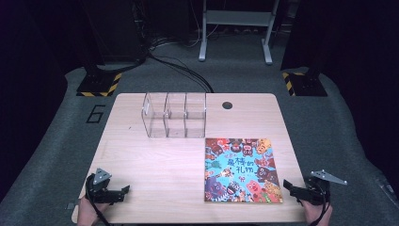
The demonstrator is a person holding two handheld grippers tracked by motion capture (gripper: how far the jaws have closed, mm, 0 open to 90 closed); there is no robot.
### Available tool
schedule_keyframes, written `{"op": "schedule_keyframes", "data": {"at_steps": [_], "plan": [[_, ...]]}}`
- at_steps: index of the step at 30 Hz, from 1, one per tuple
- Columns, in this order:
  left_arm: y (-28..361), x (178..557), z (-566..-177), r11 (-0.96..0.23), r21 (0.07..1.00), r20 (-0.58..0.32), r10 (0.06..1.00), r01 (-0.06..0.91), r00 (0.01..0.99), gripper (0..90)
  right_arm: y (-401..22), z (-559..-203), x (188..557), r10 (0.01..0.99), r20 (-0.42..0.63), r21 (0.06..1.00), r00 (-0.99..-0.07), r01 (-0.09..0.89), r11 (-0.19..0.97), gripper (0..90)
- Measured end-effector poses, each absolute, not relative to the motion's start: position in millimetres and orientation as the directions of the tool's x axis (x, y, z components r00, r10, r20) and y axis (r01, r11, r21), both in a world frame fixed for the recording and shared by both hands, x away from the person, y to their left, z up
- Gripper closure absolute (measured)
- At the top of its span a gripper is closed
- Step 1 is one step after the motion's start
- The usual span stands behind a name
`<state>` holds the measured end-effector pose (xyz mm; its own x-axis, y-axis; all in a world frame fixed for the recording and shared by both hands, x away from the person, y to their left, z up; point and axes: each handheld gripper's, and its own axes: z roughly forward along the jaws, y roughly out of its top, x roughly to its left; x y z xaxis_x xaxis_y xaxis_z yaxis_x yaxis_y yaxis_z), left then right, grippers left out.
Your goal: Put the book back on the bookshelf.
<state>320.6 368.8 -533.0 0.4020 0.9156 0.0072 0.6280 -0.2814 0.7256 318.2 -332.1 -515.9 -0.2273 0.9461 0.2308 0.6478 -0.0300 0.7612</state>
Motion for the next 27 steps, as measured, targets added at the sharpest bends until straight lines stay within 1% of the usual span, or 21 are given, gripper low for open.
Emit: {"op": "schedule_keyframes", "data": {"at_steps": [6,9,14,16,17,21,22,23,24,27], "plan": [[369,321,-533,-0.277,0.726,0.006,0.918,0.629,0.397,0.0,-322,-500,329,0.94,0.212,0.754,-0.267,0.656,0.016,0.0],[369,321,-533,-0.276,0.725,0.005,0.918,0.631,0.397,0.0,-312,-493,345,0.928,0.213,0.746,-0.306,0.664,0.048,0.0],[369,321,-533,-0.277,0.725,0.005,0.918,0.631,0.397,0.0,-300,-492,360,0.921,0.203,0.726,-0.332,0.682,0.086,1.0],[369,321,-533,-0.276,0.725,0.005,0.918,0.631,0.396,0.0,-291,-493,372,0.914,0.202,0.712,-0.352,0.693,0.11,4.7],[369,321,-533,-0.276,0.725,0.005,0.918,0.631,0.396,0.0,-291,-493,372,0.914,0.202,0.712,-0.352,0.693,0.11,4.7],[369,321,-533,-0.279,0.724,0.006,0.918,0.631,0.398,0.0,-283,-499,392,0.903,0.218,0.674,-0.372,0.726,0.136,14.0],[369,321,-533,-0.279,0.724,0.006,0.917,0.631,0.398,0.0,-283,-499,392,0.903,0.218,0.674,-0.372,0.726,0.136,14.0],[369,321,-533,-0.28,0.724,0.006,0.917,0.631,0.399,0.0,-280,-502,397,0.901,0.223,0.665,-0.373,0.733,0.139,16.9],[369,321,-533,-0.28,0.724,0.006,0.917,0.631,0.399,0.0,-280,-502,397,0.901,0.223,0.665,-0.373,0.733,0.139,16.9],[369,321,-533,-0.279,0.724,0.006,0.917,0.63,0.399,0.0,-277,-504,401,0.908,0.227,0.639,-0.352,0.758,0.134,24.3]]}}
